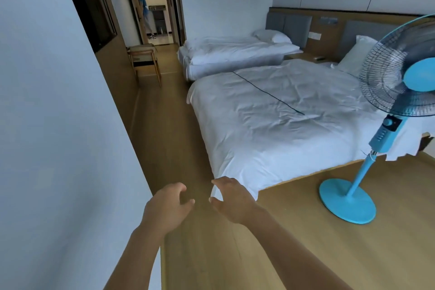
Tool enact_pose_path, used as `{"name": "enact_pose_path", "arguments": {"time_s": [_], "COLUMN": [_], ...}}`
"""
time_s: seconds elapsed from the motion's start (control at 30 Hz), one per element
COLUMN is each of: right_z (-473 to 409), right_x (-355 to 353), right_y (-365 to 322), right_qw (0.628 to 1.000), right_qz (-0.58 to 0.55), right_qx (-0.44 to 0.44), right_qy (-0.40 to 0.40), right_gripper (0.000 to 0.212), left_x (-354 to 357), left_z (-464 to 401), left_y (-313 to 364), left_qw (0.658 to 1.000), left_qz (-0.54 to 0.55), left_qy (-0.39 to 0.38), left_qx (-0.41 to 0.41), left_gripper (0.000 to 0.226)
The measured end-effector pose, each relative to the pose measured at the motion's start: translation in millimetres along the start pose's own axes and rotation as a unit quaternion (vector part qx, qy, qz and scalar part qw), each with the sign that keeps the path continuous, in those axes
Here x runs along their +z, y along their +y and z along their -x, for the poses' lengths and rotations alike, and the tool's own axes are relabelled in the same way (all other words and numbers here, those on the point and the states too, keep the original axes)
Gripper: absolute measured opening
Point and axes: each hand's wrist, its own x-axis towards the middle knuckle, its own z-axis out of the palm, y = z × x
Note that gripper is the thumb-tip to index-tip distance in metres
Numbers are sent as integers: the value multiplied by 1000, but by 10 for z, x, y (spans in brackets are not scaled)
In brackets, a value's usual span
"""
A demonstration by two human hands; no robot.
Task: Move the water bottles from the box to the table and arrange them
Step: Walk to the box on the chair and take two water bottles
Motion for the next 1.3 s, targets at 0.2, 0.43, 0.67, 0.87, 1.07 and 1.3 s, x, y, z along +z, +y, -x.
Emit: {"name": "enact_pose_path", "arguments": {"time_s": [0.2,0.43,0.67,0.87,1.07,1.3], "right_z": [-1130,-2369,-3848,-5163,-6278,-7871], "right_x": [-15,6,-146,-409,-432,-395], "right_y": [-58,183,780,1129,1259,1161], "right_qw": [997,996,993,990,988,988], "right_qz": [59,83,96,95,87,91], "right_qx": [-3,1,25,15,-8,-25], "right_qy": [-40,-38,-63,-104,-131,-124], "right_gripper": [51,50,46,47,49,47], "left_x": [-200,-209,-265,-505,-629,-827], "left_z": [-1051,-2241,-3834,-5138,-6131,-7510], "left_y": [-329,-540,-533,-495,-704,-1241], "left_qw": [1000,999,999,997,994,993], "left_qz": [-29,-40,-18,-1,8,25], "left_qy": [3,12,22,43,35,31], "left_qx": [-8,-14,-25,-66,-105,-115], "left_gripper": [48,47,45,43,44,45]}}
